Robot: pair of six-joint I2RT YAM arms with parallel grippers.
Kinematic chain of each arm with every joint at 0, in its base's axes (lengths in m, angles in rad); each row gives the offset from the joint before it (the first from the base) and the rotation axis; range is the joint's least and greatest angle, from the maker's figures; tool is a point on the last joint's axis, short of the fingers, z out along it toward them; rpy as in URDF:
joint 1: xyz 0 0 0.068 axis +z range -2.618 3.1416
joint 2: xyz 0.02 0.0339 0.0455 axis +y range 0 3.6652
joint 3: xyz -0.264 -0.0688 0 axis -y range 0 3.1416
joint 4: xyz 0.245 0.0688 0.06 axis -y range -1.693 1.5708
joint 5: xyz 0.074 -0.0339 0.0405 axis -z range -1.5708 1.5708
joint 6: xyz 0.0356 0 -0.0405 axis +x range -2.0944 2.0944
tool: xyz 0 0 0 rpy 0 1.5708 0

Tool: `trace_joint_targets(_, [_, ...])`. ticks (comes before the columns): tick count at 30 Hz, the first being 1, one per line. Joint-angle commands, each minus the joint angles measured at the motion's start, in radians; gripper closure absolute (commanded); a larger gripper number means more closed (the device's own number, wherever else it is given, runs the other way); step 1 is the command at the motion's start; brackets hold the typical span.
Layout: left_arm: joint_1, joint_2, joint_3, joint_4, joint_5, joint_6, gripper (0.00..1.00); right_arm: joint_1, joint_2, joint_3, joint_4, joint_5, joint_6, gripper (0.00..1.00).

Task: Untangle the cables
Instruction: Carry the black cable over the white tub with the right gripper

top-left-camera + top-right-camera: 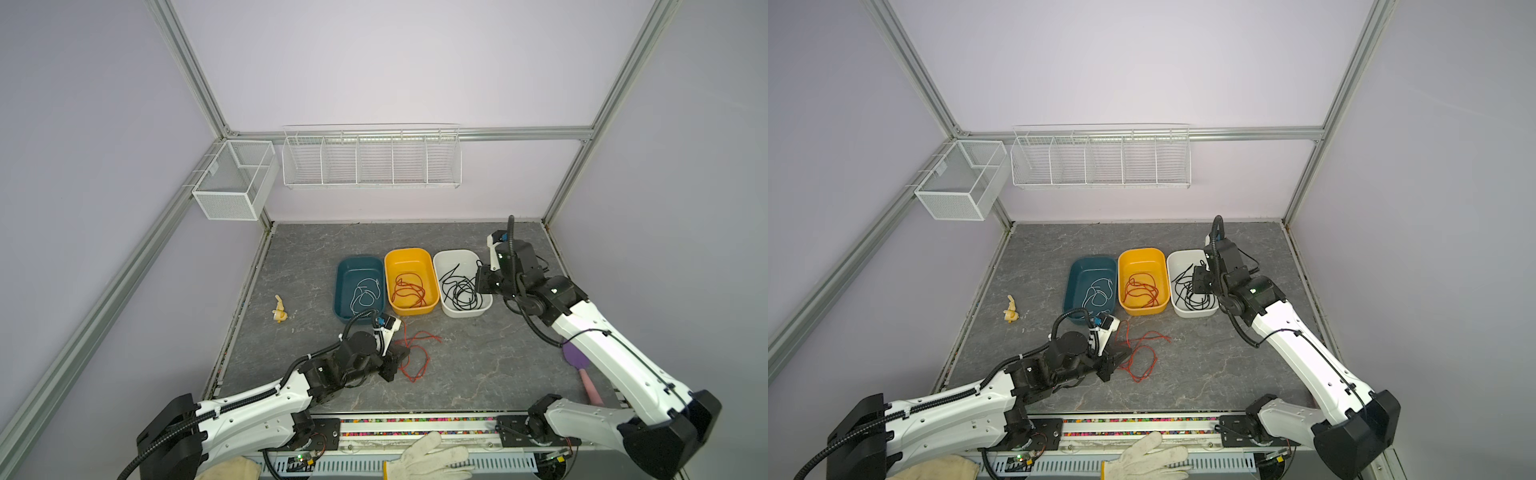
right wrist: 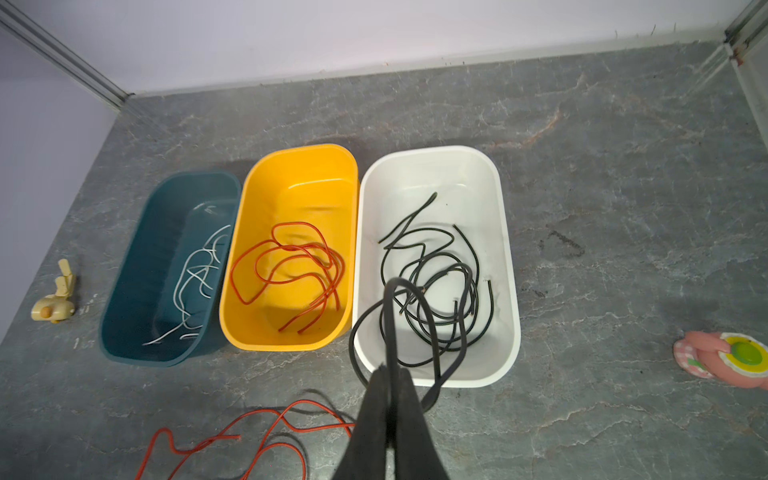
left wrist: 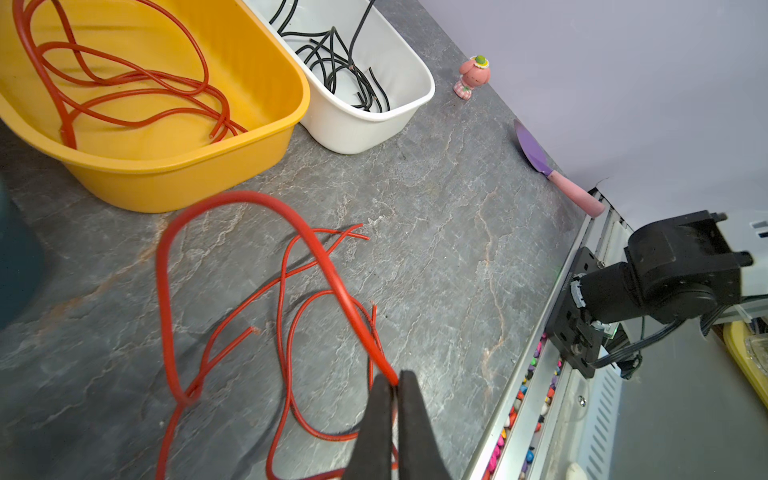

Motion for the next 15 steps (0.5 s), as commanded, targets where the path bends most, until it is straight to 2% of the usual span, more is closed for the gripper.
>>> trace_joint_targets(1, [-0.004, -0.006, 0.001, -0.019, -0.010, 0.015, 1.00, -0.035, 0.062, 0.037, 0.036, -0.042, -0.016, 0.93])
trace_joint_targets(15, [-0.004, -0.014, 0.007, -0.042, -0.006, 0.021, 1.00, -0.085, 0.334, 0.071, 0.079, -0.095, -0.014, 0.94])
